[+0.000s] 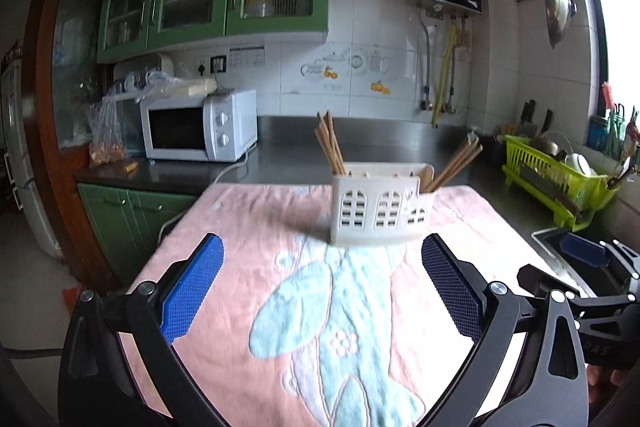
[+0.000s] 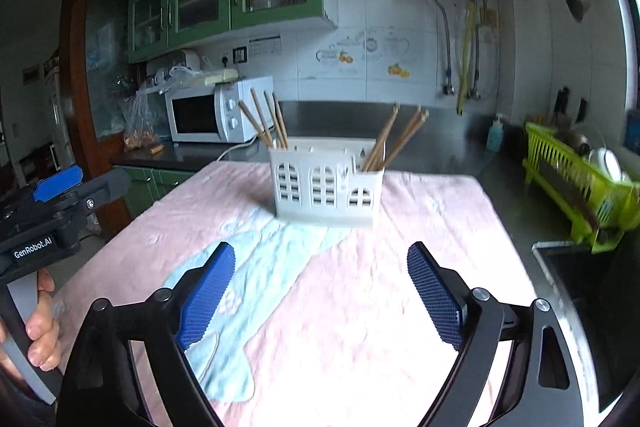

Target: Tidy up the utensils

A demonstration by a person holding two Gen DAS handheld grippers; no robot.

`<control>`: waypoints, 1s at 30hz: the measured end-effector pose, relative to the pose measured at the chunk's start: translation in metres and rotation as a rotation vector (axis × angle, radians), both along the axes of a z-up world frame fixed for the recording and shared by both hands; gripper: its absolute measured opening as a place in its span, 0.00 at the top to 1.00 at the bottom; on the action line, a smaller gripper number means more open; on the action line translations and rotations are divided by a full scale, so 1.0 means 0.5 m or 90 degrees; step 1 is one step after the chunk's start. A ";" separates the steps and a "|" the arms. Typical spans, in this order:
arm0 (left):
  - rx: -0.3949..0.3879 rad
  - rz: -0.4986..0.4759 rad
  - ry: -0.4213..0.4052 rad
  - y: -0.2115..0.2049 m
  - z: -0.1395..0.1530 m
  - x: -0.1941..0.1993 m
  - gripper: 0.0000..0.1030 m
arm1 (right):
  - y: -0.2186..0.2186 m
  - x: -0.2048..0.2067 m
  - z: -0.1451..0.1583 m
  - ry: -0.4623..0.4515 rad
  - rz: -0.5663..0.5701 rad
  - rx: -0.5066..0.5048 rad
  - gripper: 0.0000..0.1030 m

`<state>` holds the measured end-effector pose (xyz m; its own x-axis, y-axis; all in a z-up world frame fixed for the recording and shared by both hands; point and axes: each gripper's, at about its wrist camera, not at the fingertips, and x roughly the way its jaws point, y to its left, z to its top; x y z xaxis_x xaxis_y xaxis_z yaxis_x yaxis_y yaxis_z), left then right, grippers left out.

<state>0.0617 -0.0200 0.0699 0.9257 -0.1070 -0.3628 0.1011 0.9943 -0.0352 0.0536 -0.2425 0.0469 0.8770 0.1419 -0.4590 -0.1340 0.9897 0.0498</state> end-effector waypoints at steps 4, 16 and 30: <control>0.029 0.017 0.014 -0.002 -0.028 -0.014 0.05 | 0.000 -0.007 -0.028 0.021 0.005 -0.003 0.15; 0.035 0.025 0.060 -0.001 -0.084 -0.035 0.05 | -0.010 -0.034 -0.055 0.032 0.000 0.005 0.12; 0.042 0.026 0.085 0.000 -0.106 -0.038 0.05 | 0.001 -0.032 -0.072 0.051 0.009 0.004 0.11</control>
<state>0.0428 -0.0201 0.0169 0.8718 -0.0419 -0.4880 0.0595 0.9980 0.0206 0.0375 -0.2422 0.0107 0.8354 0.1571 -0.5267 -0.1433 0.9874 0.0672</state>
